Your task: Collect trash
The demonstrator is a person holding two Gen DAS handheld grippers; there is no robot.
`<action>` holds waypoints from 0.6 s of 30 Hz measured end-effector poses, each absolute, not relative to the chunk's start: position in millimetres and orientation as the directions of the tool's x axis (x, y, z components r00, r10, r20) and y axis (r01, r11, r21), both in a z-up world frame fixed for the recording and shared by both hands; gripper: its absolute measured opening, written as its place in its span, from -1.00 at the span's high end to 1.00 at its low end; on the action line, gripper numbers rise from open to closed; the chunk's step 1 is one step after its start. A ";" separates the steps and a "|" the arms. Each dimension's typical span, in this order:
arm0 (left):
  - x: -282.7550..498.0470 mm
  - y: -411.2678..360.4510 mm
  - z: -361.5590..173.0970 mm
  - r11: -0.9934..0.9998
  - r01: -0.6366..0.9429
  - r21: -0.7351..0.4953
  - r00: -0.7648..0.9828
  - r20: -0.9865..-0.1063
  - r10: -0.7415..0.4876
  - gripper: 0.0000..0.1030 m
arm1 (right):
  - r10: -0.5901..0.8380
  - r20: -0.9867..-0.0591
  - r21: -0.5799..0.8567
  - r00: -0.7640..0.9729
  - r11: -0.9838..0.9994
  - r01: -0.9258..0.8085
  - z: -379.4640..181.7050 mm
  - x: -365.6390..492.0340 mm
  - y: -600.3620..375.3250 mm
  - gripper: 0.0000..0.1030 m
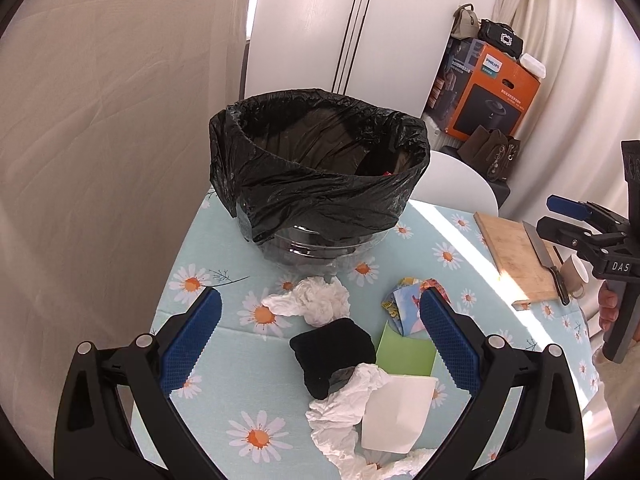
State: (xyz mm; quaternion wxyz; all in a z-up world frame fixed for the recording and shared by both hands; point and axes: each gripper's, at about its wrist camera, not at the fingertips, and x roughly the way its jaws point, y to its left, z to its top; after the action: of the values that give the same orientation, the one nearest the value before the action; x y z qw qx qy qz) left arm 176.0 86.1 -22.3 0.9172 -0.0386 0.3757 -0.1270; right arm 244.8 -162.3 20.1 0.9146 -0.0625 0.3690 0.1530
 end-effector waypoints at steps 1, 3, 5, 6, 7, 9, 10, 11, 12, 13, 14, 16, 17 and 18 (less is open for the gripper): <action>172.0 84.8 -23.9 0.966 0.195 -0.171 0.683 -0.683 -0.259 -0.88 | 0.240 -0.696 0.003 0.676 0.943 -0.332 18.6 242.2 -164.9 -0.72; 165.6 81.6 -26.9 0.969 0.178 -0.170 0.679 -0.692 -0.246 -0.88 | 0.249 -0.702 0.010 0.667 0.940 -0.341 14.7 238.2 -169.7 -0.72; 160.7 77.3 -31.6 0.975 0.156 -0.159 0.673 -0.705 -0.223 -0.88 | 0.251 -0.711 0.014 0.657 0.939 -0.344 9.8 236.3 -174.4 -0.72; 158.5 75.6 -34.5 0.976 0.147 -0.160 0.669 -0.710 -0.217 -0.88 | 0.254 -0.715 0.018 0.651 0.938 -0.346 6.8 234.8 -176.4 -0.72; 157.2 74.3 -37.3 0.976 0.141 -0.164 0.664 -0.716 -0.216 -0.88 | 0.255 -0.720 0.019 0.646 0.937 -0.349 3.7 233.8 -178.3 -0.72; 156.6 71.5 -44.0 0.976 0.131 -0.172 0.652 -0.727 -0.215 -0.88 | 0.248 -0.731 0.012 0.636 0.936 -0.351 -3.4 232.5 -181.1 -0.72; 157.3 70.7 -47.5 0.976 0.126 -0.176 0.646 -0.733 -0.215 -0.88 | 0.244 -0.735 0.009 0.632 0.936 -0.352 -7.1 232.0 -182.6 -0.72; 157.9 69.5 -51.6 0.975 0.124 -0.182 0.638 -0.739 -0.219 -0.88 | 0.242 -0.740 0.008 0.627 0.936 -0.351 -11.4 231.8 -184.2 -0.72; 158.5 67.3 -55.7 0.974 0.125 -0.188 0.630 -0.744 -0.224 -0.88 | 0.240 -0.745 0.010 0.622 0.937 -0.349 -15.7 232.3 -186.1 -0.72; 160.0 65.1 -60.1 0.973 0.126 -0.193 0.623 -0.748 -0.228 -0.88 | 0.238 -0.750 0.014 0.617 0.938 -0.346 -19.7 233.3 -188.2 -0.72; 161.9 63.0 -64.6 0.972 0.126 -0.197 0.615 -0.753 -0.232 -0.88 | 0.237 -0.754 0.017 0.612 0.939 -0.343 -24.4 234.8 -190.4 -0.72; 166.7 57.4 -74.2 0.970 0.133 -0.203 0.599 -0.763 -0.242 -0.88 | 0.234 -0.765 0.026 0.601 0.942 -0.334 -33.9 238.9 -194.3 -0.72; 169.7 54.6 -79.5 0.969 0.136 -0.205 0.590 -0.769 -0.245 -0.88 | 0.233 -0.771 0.031 0.593 0.943 -0.331 -38.8 241.9 -195.9 -0.72; 174.0 50.5 -85.3 0.969 0.140 -0.204 0.579 -0.777 -0.247 -0.88 | 0.231 -0.777 0.035 0.585 0.944 -0.327 -44.3 245.4 -197.6 -0.72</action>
State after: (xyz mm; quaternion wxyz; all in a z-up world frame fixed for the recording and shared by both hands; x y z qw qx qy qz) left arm 174.0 50.5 -85.3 0.8866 -0.0599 0.4453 -0.1092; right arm 245.4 -197.6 -44.3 0.8886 -0.0558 0.4274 0.1570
